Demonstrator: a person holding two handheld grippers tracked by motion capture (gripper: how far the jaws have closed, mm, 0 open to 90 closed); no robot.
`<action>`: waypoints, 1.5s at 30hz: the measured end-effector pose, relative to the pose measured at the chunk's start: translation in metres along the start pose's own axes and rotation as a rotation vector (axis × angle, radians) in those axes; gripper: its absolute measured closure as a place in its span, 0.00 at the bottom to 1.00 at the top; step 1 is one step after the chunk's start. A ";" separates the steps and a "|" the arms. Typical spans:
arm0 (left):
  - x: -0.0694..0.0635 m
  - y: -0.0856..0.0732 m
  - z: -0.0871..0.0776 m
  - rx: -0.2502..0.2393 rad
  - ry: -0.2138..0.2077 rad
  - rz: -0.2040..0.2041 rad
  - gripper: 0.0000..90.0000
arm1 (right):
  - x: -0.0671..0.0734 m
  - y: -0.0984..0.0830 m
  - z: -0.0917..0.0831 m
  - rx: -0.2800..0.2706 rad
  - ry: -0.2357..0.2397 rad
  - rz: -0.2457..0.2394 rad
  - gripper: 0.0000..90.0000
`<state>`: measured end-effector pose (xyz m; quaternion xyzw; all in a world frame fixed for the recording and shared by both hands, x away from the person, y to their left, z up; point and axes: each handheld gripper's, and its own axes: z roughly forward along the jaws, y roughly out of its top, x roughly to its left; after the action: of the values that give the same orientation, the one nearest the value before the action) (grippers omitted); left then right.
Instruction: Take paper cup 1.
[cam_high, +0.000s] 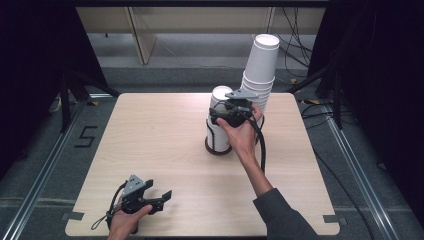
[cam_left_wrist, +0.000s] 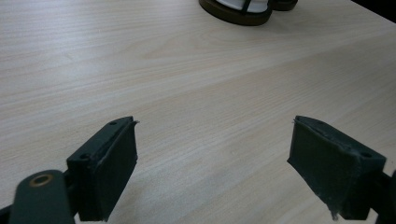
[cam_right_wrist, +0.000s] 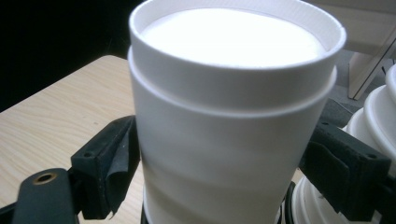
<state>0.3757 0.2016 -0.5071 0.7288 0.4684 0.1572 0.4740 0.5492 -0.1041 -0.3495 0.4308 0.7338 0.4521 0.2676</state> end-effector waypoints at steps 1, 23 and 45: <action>0.000 0.000 0.000 0.000 0.000 0.000 0.16 | 0.000 0.000 0.001 0.000 -0.003 0.011 0.17; 0.000 -0.001 0.001 -0.013 -0.014 -0.003 0.16 | 0.004 0.011 0.005 -0.006 -0.026 0.066 0.20; -0.003 -0.001 0.003 0.009 -0.047 0.003 0.16 | 0.002 0.075 -0.054 -0.151 0.028 0.046 0.20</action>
<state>0.3759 0.1978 -0.5092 0.7352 0.4569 0.1385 0.4812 0.5353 -0.1096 -0.2582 0.4197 0.6913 0.5180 0.2787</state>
